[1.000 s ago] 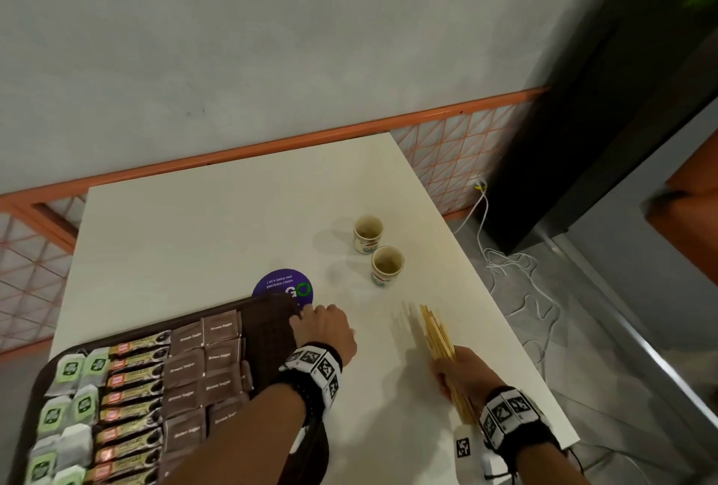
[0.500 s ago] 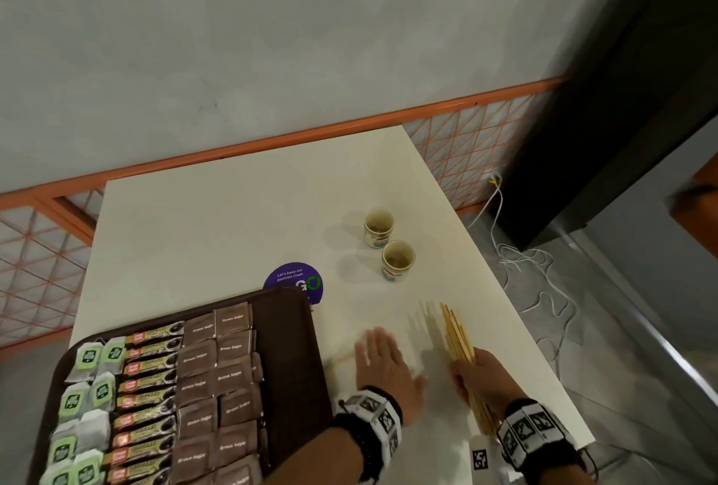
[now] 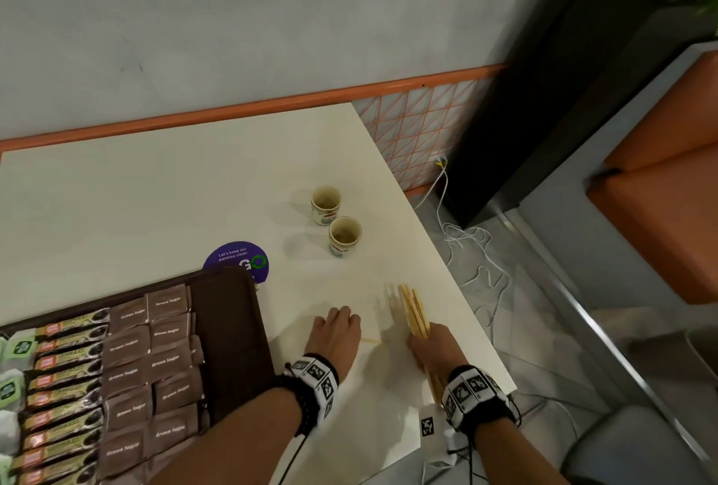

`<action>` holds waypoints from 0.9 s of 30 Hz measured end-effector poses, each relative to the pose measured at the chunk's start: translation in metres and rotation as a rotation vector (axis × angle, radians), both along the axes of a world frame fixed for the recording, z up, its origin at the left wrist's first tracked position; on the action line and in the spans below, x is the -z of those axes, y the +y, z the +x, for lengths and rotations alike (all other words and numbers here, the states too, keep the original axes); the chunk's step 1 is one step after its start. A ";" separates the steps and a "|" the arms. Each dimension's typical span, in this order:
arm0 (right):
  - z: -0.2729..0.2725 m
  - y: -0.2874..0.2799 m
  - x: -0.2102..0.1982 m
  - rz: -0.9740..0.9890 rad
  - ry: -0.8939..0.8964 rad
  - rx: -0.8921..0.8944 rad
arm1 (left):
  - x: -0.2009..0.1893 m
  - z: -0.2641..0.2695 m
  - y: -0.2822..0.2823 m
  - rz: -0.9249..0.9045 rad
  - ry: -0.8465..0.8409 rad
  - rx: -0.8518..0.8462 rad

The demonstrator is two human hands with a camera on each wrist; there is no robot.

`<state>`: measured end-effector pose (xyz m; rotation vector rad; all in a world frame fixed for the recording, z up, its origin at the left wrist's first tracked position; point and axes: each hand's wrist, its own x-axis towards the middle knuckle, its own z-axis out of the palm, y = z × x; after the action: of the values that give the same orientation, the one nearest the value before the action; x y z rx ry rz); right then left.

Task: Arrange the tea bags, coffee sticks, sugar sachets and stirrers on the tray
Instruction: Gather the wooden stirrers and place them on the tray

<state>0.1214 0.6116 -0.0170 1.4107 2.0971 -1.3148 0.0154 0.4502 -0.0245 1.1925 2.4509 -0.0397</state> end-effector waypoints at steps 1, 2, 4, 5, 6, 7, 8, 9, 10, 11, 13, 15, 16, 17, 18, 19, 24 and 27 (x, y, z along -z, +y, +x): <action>0.000 0.000 -0.001 -0.015 0.008 0.023 | 0.001 -0.001 0.001 -0.016 -0.001 -0.031; 0.001 -0.001 -0.002 -0.033 0.023 0.050 | 0.003 -0.001 0.001 -0.037 0.002 -0.063; 0.002 -0.003 -0.003 -0.082 0.064 0.122 | 0.005 0.005 0.000 -0.087 0.032 -0.091; 0.002 -0.005 -0.003 -0.115 0.086 0.170 | 0.005 0.009 0.000 -0.114 0.050 -0.087; 0.003 -0.006 -0.003 -0.150 0.106 0.219 | 0.005 0.013 0.000 -0.136 0.065 -0.070; 0.004 -0.007 -0.003 -0.183 0.119 0.259 | 0.004 0.018 0.000 -0.150 0.079 -0.045; 0.005 -0.009 -0.003 -0.213 0.133 0.290 | 0.004 0.019 0.001 -0.153 0.081 -0.022; 0.005 -0.010 -0.003 -0.253 0.146 0.314 | 0.003 0.018 0.002 -0.135 0.068 -0.020; 0.005 -0.012 -0.002 -0.305 0.170 0.337 | 0.003 0.015 0.003 -0.106 0.017 -0.051; 0.003 -0.016 -0.003 -0.371 0.207 0.362 | 0.001 0.010 0.004 -0.038 -0.088 -0.122; -0.004 -0.025 -0.004 -0.521 0.311 0.420 | -0.005 0.001 0.007 0.190 -0.378 -0.358; -0.015 -0.036 -0.010 -0.634 0.399 0.443 | -0.012 -0.004 0.008 0.400 -0.625 -0.548; -0.021 -0.040 -0.012 -0.660 0.423 0.433 | -0.016 -0.005 0.008 0.484 -0.732 -0.616; -0.030 -0.045 -0.014 -0.665 0.426 0.403 | -0.020 -0.008 0.005 0.543 -0.800 -0.655; -0.033 -0.045 -0.015 -0.661 0.432 0.393 | -0.024 -0.008 0.006 0.564 -0.845 -0.645; -0.038 -0.044 -0.017 -0.657 0.424 0.381 | -0.026 -0.009 0.005 0.580 -0.862 -0.635; -0.061 -0.043 -0.019 -0.759 0.401 0.462 | -0.033 -0.026 -0.030 0.719 -0.944 -0.878; -0.071 -0.045 -0.022 -0.817 0.433 0.560 | -0.046 -0.024 -0.041 0.645 -1.115 -0.979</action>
<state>0.0501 0.5664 0.0054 1.4164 1.0594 -2.4894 -0.0090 0.4090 0.0212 -0.0564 1.7103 1.3459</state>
